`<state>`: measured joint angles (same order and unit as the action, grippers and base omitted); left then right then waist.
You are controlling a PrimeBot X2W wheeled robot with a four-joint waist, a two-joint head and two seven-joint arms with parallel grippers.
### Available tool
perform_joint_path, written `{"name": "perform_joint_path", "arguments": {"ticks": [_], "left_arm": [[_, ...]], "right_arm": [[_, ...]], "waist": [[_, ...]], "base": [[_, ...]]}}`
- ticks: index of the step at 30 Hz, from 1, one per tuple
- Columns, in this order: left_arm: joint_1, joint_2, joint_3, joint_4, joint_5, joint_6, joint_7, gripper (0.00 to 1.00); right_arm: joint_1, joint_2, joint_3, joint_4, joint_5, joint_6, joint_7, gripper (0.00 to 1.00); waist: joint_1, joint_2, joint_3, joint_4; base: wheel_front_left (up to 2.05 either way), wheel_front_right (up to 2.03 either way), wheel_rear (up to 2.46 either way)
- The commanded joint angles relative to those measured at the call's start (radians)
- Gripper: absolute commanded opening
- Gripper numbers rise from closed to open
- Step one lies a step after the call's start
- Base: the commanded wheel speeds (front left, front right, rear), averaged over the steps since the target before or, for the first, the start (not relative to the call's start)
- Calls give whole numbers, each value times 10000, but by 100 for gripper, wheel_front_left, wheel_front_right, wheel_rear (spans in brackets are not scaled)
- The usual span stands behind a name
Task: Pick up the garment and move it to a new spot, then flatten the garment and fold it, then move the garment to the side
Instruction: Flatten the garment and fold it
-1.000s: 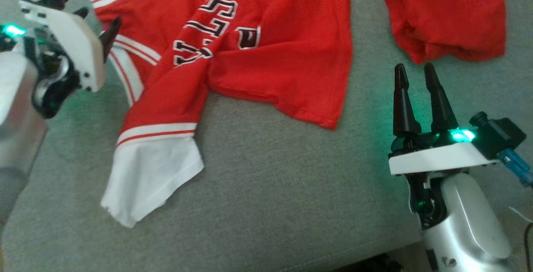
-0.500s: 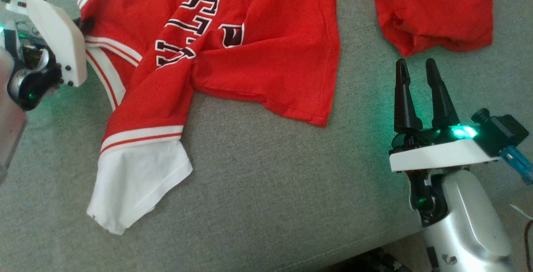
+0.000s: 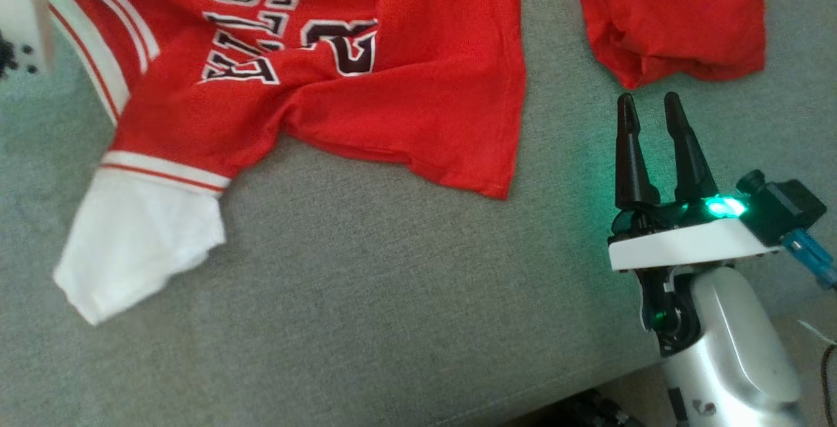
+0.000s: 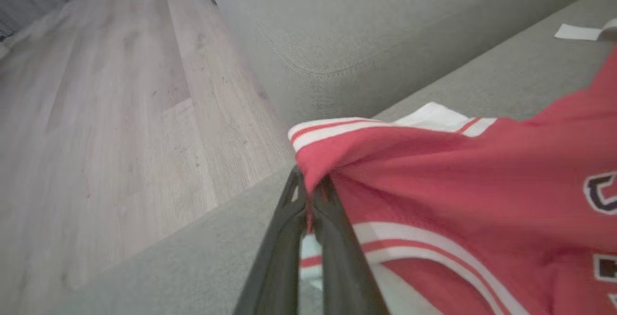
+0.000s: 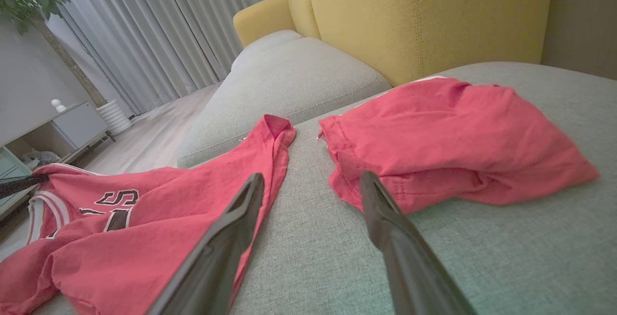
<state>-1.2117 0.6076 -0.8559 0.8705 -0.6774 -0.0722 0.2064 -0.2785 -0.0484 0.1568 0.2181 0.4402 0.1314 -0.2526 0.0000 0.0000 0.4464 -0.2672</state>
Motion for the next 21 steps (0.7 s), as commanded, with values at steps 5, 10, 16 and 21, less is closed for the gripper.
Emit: {"name": "perform_joint_path", "arguments": {"ticks": [5,10,16,21], "left_arm": [[-1118,496,282,414,645,461,-1228,0],[-1586,336,271,984,1144,1077,-2804,100],[-1476,-214,264,1734,1055,986,-3705,100],[-972,-716,651,1938,452,706,-4313,100]], "right_arm": [[-142,-18,253,-297,101,-7,-92,100],[-105,-18,257,-320,69,-7,-92,100],[-98,-18,199,-281,-84,-7,-92,100],[-83,-18,38,-212,-215,-7,-92,100]], "waist": [[0,0,0,-30],[0,0,34,47],[0,0,-180,392],[0,0,-624,792]], "base": [[0,0,0],[0,0,0],[0,0,0],[0,0,0]]}}
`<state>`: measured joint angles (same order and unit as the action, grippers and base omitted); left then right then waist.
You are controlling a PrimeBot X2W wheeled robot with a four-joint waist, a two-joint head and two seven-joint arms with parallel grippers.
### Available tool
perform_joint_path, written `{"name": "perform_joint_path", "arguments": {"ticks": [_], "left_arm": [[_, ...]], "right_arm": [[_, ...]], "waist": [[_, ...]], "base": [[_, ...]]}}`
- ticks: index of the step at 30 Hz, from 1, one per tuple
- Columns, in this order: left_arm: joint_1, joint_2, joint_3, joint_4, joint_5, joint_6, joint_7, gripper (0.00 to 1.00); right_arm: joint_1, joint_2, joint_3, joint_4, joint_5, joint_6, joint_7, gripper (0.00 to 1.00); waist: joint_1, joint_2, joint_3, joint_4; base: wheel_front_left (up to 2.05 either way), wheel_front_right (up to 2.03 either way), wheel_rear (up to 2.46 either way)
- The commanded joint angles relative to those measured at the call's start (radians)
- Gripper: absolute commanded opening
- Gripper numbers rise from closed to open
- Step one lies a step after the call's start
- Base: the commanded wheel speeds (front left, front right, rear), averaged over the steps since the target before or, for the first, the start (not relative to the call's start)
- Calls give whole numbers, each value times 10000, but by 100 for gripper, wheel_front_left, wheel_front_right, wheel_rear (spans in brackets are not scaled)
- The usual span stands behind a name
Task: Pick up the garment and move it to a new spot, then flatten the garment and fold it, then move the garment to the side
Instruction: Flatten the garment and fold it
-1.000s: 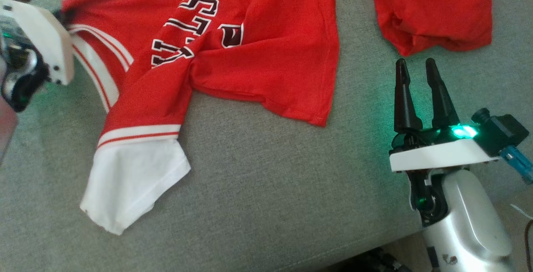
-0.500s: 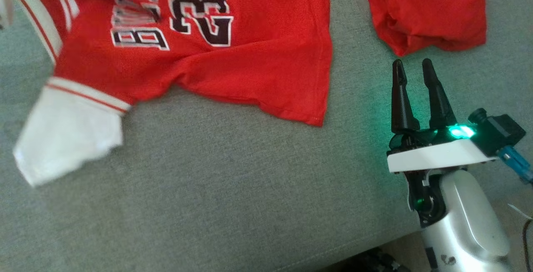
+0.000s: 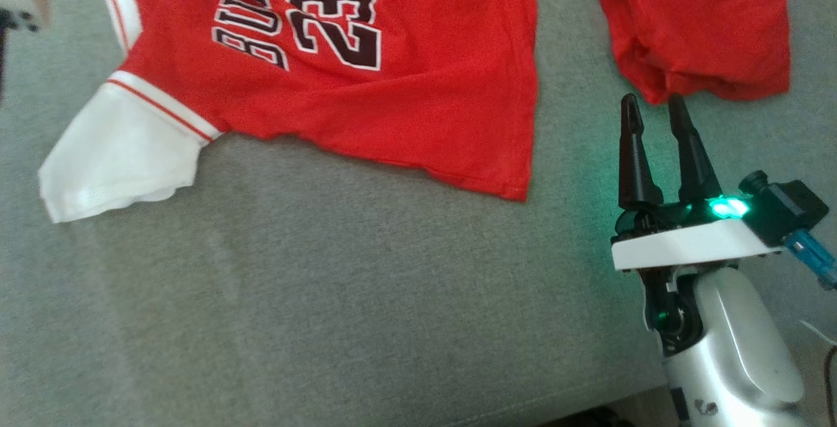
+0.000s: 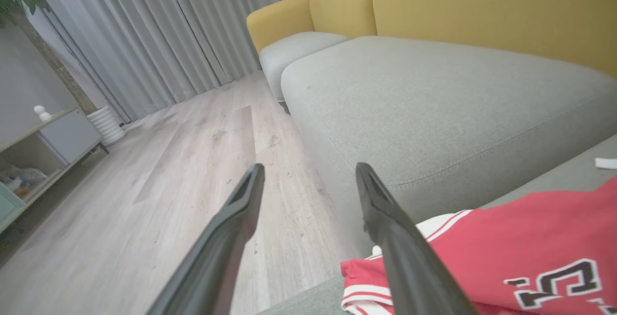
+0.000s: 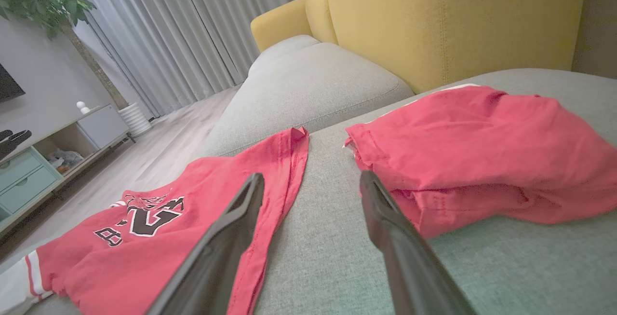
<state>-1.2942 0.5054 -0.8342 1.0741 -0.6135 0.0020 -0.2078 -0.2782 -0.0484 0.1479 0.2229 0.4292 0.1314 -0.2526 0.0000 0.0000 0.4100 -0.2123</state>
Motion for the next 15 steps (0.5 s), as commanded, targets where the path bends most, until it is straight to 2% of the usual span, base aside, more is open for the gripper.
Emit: {"name": "perform_joint_path", "arguments": {"ticks": [1,8,11,15], "left_arm": [[-2,222,508,-108,-287,-71,-263,100],[1290,-298,1072,-819,-900,-210,-519,100],[2297,-387,1772,-2399,-879,86,-533,100],[4366,-574,2677,-4637,-548,798,-537,100]], "right_arm": [[-64,-18,88,-242,-143,-7,-92,100],[130,-18,-207,-149,-384,-7,-92,100],[286,-18,-372,-105,-483,-7,-92,100],[580,-18,-624,-95,-640,-7,-92,100]], "waist": [[0,0,-369,348],[0,0,-1042,1053],[0,0,-1388,1427],[0,0,-1829,1947]], "base": [[0,0,0],[0,0,0],[0,0,0],[0,0,0]]}}
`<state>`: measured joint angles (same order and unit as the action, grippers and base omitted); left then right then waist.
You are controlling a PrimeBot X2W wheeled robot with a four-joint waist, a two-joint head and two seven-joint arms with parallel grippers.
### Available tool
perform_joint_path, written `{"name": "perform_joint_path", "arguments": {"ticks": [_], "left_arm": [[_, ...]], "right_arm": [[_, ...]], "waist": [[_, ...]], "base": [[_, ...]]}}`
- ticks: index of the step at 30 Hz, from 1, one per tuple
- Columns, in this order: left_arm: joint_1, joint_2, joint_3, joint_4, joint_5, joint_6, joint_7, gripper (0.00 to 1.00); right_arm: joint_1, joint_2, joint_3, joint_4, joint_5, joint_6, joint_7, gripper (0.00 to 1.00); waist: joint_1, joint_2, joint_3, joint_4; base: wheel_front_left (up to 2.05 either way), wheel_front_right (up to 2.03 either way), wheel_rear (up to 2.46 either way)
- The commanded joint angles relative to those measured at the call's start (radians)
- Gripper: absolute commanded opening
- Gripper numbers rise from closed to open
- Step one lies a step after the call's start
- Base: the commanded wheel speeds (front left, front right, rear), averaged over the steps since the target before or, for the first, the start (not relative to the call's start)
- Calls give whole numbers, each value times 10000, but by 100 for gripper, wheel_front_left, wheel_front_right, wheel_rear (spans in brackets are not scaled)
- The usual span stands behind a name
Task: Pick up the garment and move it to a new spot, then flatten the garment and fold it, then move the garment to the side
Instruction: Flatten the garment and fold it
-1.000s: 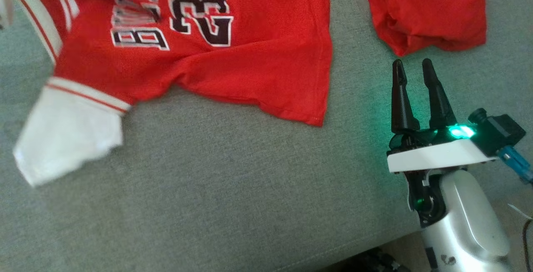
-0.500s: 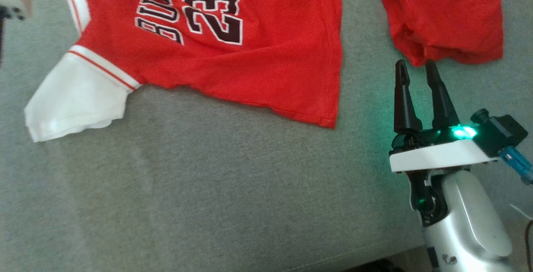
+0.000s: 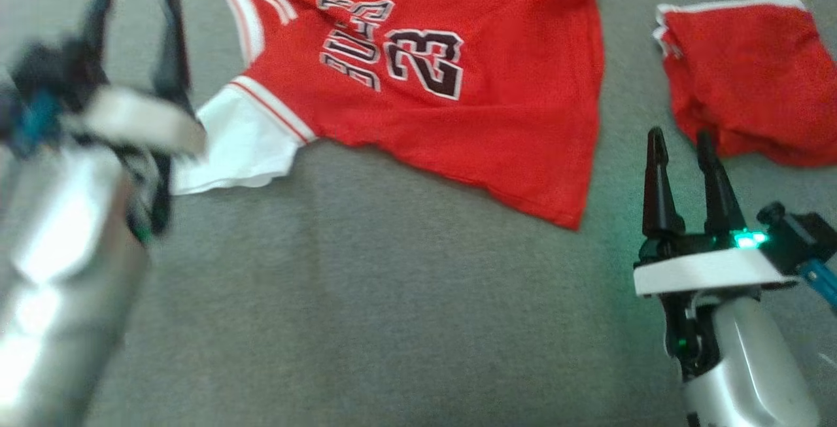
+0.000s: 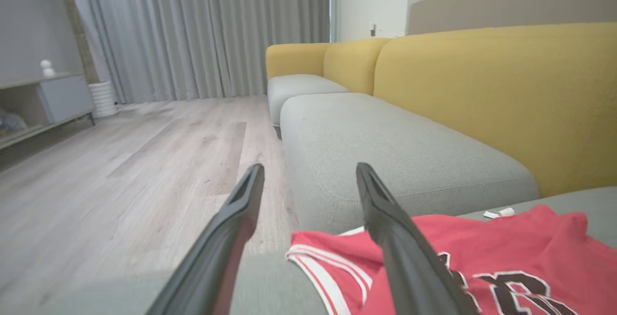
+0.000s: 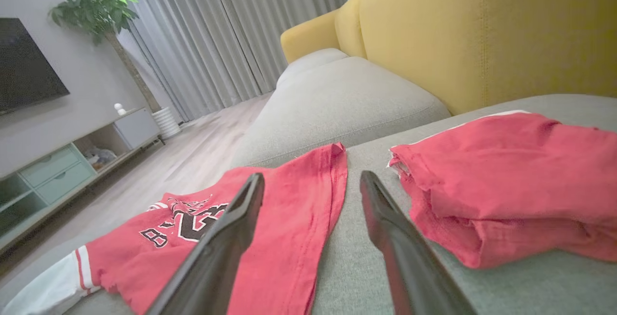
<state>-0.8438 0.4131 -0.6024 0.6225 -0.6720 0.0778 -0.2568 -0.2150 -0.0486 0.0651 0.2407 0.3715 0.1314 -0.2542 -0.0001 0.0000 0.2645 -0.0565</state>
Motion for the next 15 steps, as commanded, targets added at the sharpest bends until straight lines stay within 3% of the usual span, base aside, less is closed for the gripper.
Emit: {"name": "perform_joint_path", "arguments": {"ticks": [1,7,15], "left_arm": [[405,277,598,-663,116,228,-46,100],[3392,-314,1703,-3281,763,1065,-47,100],[5968,-1373,2582,-4880,2078,950,-48,100]], "right_arm": [[15,-16,190,-264,-110,-7,-76,100],[329,-16,60,-225,-264,-7,-76,100],[624,-16,-23,-86,-128,-7,-76,100]], "waist": [[1,0,-460,481],[1,0,-870,963],[1,0,-1157,1242]], "base": [[0,0,0],[0,0,0],[0,0,0]]}}
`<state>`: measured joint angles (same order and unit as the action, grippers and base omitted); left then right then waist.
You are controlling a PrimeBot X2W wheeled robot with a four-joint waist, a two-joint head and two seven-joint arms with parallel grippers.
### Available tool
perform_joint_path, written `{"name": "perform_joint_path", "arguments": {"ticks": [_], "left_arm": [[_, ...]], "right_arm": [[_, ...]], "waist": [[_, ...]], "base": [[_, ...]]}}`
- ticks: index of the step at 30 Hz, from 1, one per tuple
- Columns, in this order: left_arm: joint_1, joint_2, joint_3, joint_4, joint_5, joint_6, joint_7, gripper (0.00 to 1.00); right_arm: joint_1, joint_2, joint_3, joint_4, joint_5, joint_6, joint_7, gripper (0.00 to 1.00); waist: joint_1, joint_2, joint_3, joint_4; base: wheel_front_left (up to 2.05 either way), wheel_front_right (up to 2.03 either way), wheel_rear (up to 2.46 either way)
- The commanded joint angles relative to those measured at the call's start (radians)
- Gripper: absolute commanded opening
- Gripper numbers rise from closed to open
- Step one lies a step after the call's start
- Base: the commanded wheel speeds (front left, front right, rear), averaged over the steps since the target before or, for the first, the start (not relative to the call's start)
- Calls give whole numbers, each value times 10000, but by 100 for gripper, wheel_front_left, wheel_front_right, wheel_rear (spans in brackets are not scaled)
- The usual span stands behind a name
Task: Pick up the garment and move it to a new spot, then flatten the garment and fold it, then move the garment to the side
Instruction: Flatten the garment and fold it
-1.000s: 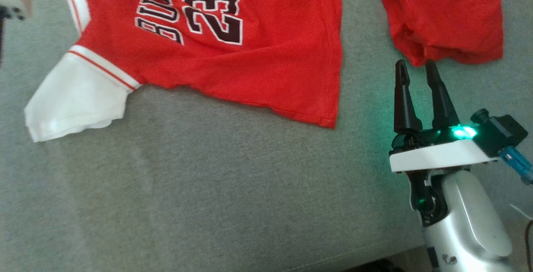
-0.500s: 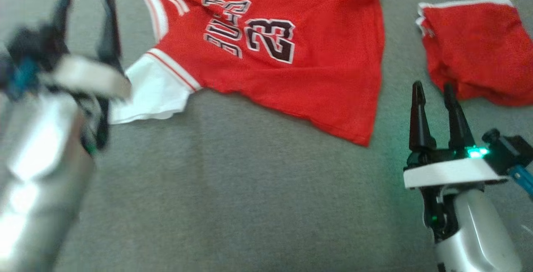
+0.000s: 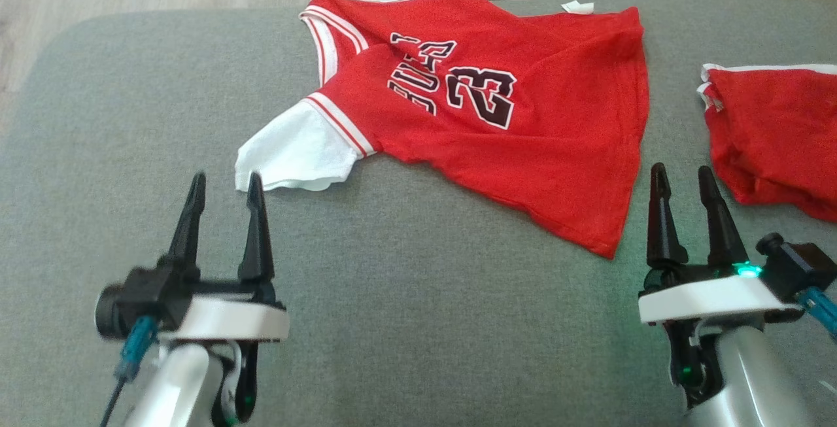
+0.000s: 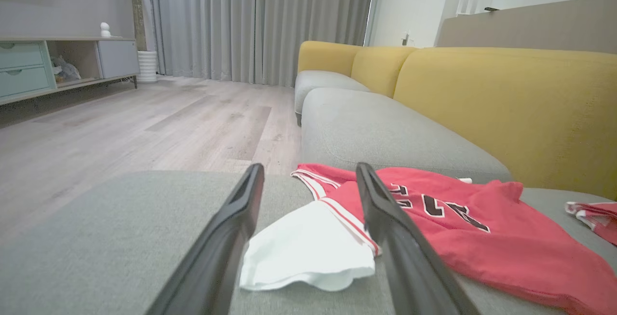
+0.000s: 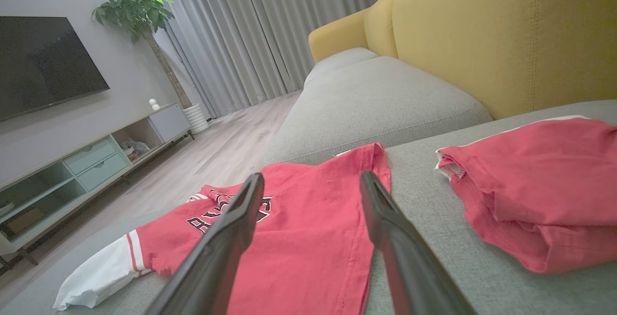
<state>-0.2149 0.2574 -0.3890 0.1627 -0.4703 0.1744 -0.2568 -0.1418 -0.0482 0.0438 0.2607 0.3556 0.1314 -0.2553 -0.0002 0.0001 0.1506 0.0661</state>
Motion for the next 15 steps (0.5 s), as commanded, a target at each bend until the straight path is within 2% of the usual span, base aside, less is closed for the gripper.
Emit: {"name": "perform_joint_path", "arguments": {"ticks": [1,8,15], "left_arm": [[-163,43,605,-305,133,-66,-48,100],[86,-444,1250,-183,729,-645,-49,100],[-51,-832,1543,18,1227,-1060,-49,100]], "right_arm": [[-88,-20,167,-290,59,-7,-65,100],[-54,-20,251,-175,-27,-7,-65,100],[-493,-20,399,830,-245,-7,310,100]], "waist": [[2,-1,-27,28],[2,-1,30,71],[2,-1,381,137]], "base": [[0,0,0],[0,0,0],[0,0,0]]}}
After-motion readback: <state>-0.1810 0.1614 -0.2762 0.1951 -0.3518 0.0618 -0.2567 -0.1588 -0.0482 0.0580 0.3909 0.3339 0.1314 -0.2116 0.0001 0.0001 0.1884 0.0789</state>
